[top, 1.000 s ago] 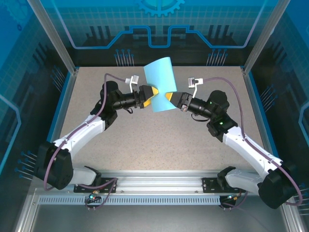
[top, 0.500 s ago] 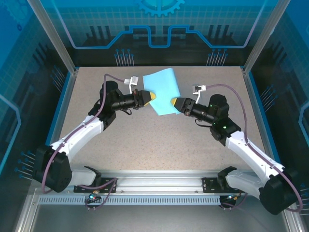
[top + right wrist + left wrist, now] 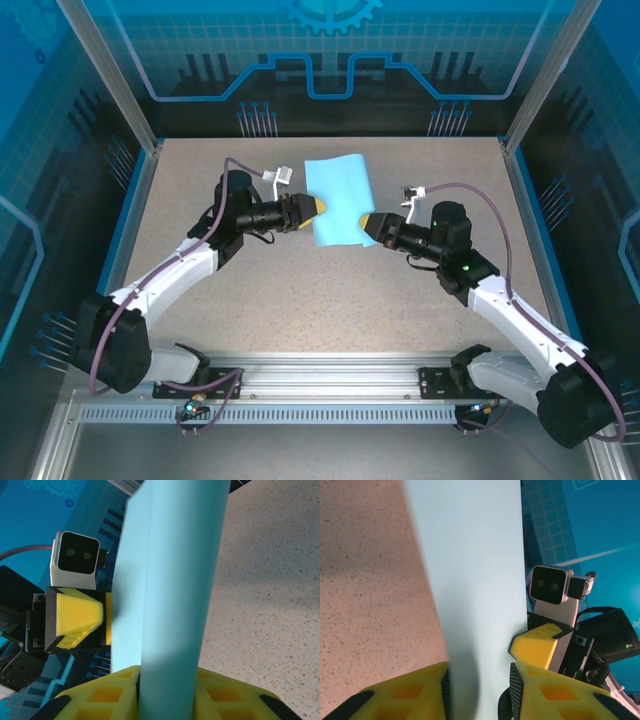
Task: Fold a paper plane with a square sheet of paper (fold left side to right side)
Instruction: Place a square sheet of paper at the center of the table.
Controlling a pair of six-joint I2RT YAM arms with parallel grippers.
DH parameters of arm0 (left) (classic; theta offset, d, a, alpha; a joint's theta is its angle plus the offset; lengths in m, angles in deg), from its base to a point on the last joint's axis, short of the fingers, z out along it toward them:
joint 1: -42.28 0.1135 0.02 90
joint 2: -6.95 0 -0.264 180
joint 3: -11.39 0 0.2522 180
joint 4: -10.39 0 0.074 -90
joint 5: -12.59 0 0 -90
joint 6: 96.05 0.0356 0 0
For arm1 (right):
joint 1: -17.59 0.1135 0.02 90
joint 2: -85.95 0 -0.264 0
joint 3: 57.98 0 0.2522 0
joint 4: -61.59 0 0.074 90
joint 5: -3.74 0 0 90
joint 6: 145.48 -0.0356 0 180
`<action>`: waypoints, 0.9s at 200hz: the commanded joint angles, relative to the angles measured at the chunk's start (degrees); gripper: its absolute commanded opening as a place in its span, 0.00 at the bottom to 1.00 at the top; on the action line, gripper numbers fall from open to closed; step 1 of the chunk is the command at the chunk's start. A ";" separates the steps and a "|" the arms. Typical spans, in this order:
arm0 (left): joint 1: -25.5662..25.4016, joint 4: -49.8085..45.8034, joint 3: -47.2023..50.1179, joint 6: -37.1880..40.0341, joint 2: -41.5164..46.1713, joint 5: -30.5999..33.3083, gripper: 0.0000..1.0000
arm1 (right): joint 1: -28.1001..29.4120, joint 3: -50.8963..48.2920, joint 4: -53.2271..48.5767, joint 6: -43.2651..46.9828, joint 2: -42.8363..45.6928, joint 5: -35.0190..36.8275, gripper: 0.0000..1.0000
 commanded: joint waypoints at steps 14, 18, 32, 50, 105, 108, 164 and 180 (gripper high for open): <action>-0.37 -0.74 -0.49 1.24 -0.19 -1.63 0.39 | -0.95 -0.25 -1.03 1.48 0.17 0.48 0.26; -0.37 -0.66 -0.49 1.26 -0.16 -1.64 0.39 | -0.98 -0.32 -1.21 1.52 0.30 0.72 0.26; -0.34 -0.75 -0.49 1.27 0.00 -1.64 0.35 | -1.21 -0.61 -1.56 1.70 0.44 0.80 0.26; -0.44 -0.99 -0.52 1.43 -0.05 -1.60 0.28 | -1.34 -0.61 -1.58 1.87 0.18 0.11 0.26; -0.87 -7.13 -0.33 5.60 -0.93 0.51 0.05 | -1.39 0.80 -9.81 6.17 1.01 3.40 0.44; -0.87 -7.76 -0.21 5.98 -1.05 0.86 0.04 | -1.45 1.10 -11.46 6.91 1.17 4.27 0.47; -1.54 -13.09 3.71 10.32 -7.06 3.10 0.05 | -1.74 3.92 -31.71 16.75 0.33 15.67 0.65; -1.75 -14.51 4.86 11.45 -9.23 4.59 0.04 | -1.74 2.92 -32.67 17.51 -0.69 16.60 0.66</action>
